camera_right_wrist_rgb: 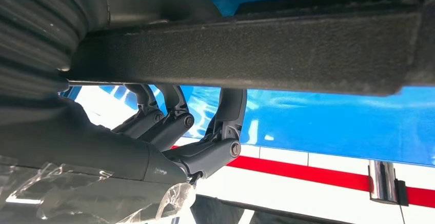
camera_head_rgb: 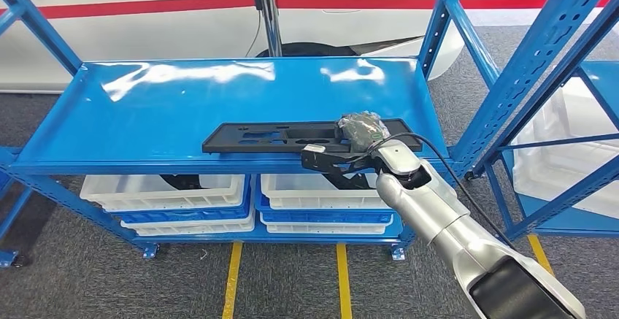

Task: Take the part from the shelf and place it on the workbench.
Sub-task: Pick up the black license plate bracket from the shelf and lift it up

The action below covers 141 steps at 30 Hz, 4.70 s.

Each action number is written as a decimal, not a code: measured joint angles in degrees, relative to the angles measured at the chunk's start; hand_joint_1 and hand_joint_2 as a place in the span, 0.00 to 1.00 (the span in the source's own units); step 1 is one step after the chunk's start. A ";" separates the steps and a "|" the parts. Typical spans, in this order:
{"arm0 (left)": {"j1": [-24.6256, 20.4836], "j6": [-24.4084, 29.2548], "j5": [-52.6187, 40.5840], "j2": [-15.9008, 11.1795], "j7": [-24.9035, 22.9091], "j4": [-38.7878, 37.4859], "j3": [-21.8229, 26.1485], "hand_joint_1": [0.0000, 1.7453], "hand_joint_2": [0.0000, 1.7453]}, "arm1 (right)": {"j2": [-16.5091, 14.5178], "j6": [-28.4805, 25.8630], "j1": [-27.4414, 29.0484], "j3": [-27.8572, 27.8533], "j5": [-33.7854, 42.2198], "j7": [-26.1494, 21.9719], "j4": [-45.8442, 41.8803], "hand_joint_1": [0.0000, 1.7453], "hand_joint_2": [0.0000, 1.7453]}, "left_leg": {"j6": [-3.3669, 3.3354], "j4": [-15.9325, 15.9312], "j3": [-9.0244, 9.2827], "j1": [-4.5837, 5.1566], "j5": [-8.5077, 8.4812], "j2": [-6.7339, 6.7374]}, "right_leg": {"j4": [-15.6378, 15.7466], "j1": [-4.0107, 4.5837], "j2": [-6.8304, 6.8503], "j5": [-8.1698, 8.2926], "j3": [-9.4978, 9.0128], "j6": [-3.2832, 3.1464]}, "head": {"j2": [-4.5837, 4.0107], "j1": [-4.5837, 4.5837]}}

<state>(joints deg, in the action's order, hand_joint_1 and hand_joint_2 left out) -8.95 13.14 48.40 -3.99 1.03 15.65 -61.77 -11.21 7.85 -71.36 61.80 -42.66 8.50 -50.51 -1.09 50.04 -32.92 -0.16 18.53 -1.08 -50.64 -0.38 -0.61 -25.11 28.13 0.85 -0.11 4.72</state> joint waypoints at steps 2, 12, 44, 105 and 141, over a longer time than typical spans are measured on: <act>0.01 0.18 -0.09 0.01 0.20 0.00 0.00 0.00 0.00 | 0.01 -0.04 0.00 0.02 0.09 0.02 0.00 1.00 1.00 | 0.00 -0.05 0.04 0.00 0.00 0.01 | 0.00 0.00 0.00 0.00 -0.01 0.00 | 0.01 0.00; 0.08 0.27 -2.04 -0.01 2.75 0.00 -0.02 0.00 1.00 | 0.60 -0.09 0.04 0.07 0.43 0.86 -0.09 1.00 1.00 | 0.01 -0.08 0.09 0.00 -0.01 0.01 | 0.00 -0.01 -0.01 -0.03 -0.05 -0.03 | 0.00 0.00; -0.76 2.24 -5.97 -0.05 3.06 0.00 -0.02 0.00 1.00 | 4.84 -3.89 3.40 0.08 -6.04 2.47 -5.62 1.00 1.00 | 0.04 -0.08 0.40 0.00 -0.02 0.04 | 0.01 -0.01 -0.01 -0.02 -0.33 -0.03 | 0.00 0.00; -0.99 3.25 -10.02 -0.05 1.50 0.00 -0.09 0.00 1.00 | 10.67 -8.90 8.79 -2.09 -13.77 4.33 -20.74 1.00 1.00 | 0.04 -0.08 0.40 0.00 -0.02 0.07 | 0.01 -0.01 -0.03 -0.01 -0.33 -0.02 | 0.00 0.00; -1.74 0.65 -12.63 -0.45 1.54 -0.02 -0.09 0.00 1.00 | 12.69 -15.28 12.52 -6.06 -18.70 3.35 -25.76 1.00 1.00 | 0.94 -0.68 0.88 -1.75 -0.80 0.44 | -0.96 -2.10 0.05 0.27 -0.29 3.26 | 0.01 -0.02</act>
<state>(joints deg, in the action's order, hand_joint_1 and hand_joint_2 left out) -10.70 13.79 35.77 -4.44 2.57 15.63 -61.86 1.48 -7.43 -58.83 55.74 -61.37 11.86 -76.27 -0.15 49.35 -32.05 -1.92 17.72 -0.65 -51.60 -2.48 -0.57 -24.84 27.84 4.11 -0.10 4.70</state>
